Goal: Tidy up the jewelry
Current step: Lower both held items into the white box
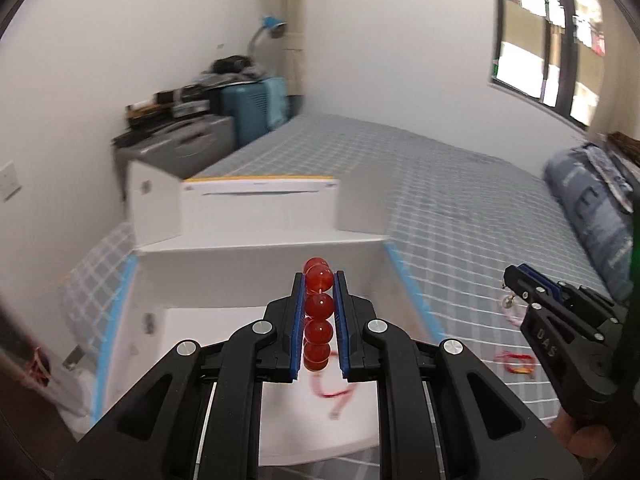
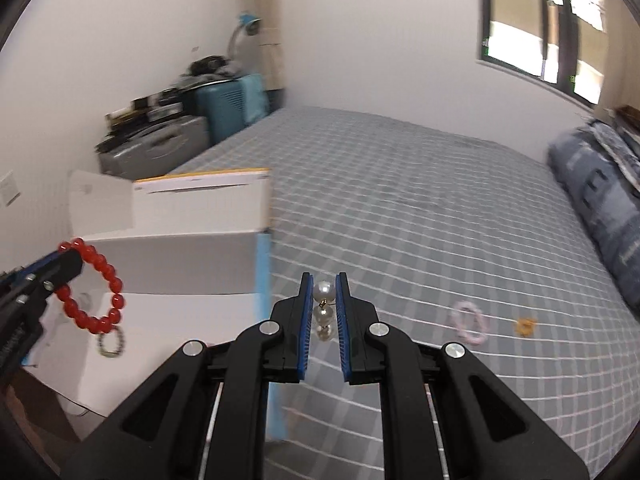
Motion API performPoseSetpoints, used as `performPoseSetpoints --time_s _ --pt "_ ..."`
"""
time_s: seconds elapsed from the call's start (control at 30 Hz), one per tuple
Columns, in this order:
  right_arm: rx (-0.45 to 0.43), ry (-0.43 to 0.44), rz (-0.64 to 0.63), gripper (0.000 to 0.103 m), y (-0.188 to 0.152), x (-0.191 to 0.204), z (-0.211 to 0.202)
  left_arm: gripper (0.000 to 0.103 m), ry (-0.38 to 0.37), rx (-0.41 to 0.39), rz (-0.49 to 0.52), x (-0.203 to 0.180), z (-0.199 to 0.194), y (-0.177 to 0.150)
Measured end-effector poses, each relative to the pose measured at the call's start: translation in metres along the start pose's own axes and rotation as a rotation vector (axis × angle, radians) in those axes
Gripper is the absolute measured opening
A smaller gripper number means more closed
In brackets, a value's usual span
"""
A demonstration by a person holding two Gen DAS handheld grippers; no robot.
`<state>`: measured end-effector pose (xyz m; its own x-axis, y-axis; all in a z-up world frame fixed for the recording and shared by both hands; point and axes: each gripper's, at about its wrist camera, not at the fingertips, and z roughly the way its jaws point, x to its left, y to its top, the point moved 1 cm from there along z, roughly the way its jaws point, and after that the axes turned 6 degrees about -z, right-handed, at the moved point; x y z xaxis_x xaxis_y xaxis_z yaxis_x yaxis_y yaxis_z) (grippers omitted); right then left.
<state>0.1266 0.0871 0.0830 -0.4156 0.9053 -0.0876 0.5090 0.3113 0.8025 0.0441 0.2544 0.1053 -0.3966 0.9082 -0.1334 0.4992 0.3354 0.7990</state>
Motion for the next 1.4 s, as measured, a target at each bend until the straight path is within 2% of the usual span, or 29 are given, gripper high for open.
performPoseSetpoints --time_s 0.23,0.37,0.57,0.7,0.8,0.9,1.2,1.27,1.3,1.33,1.37,1.4 --pt "0.044 0.109 -0.093 0.011 0.012 0.075 0.019 0.013 0.084 0.069 -0.057 0.051 0.023 -0.002" --pt "0.090 0.124 -0.123 0.011 0.009 0.099 0.036 0.013 0.122 0.133 -0.077 0.075 0.039 -0.008" --pt "0.202 0.126 -0.112 0.011 0.006 0.113 0.069 0.013 0.135 0.254 -0.105 0.097 0.063 -0.010" --pt "0.324 0.127 -0.089 0.011 0.002 0.116 0.092 0.013 0.146 0.331 -0.098 0.102 0.084 -0.013" --pt "0.366 0.120 -0.096 0.011 -0.002 0.119 0.102 0.013 0.141 0.392 -0.120 0.106 0.098 -0.017" --pt "0.427 0.140 -0.105 0.011 -0.008 0.123 0.111 0.013 0.166 0.413 -0.113 0.106 0.104 -0.020" --pt "0.481 0.163 -0.127 0.011 -0.022 0.129 0.121 0.013 0.156 0.484 -0.102 0.112 0.118 -0.025" --pt "0.480 0.181 -0.124 0.023 -0.021 0.129 0.121 0.016 0.158 0.484 -0.105 0.113 0.117 -0.026" --pt "0.477 0.199 -0.121 0.037 -0.020 0.128 0.119 0.021 0.162 0.482 -0.103 0.112 0.116 -0.025" --pt "0.471 0.205 -0.119 0.050 -0.019 0.128 0.118 0.036 0.166 0.477 -0.105 0.112 0.114 -0.024" --pt "0.456 0.203 -0.116 0.055 -0.017 0.127 0.115 0.048 0.164 0.462 -0.111 0.112 0.110 -0.021" --pt "0.445 0.200 -0.117 0.063 -0.016 0.126 0.113 0.053 0.170 0.448 -0.111 0.112 0.106 -0.018"
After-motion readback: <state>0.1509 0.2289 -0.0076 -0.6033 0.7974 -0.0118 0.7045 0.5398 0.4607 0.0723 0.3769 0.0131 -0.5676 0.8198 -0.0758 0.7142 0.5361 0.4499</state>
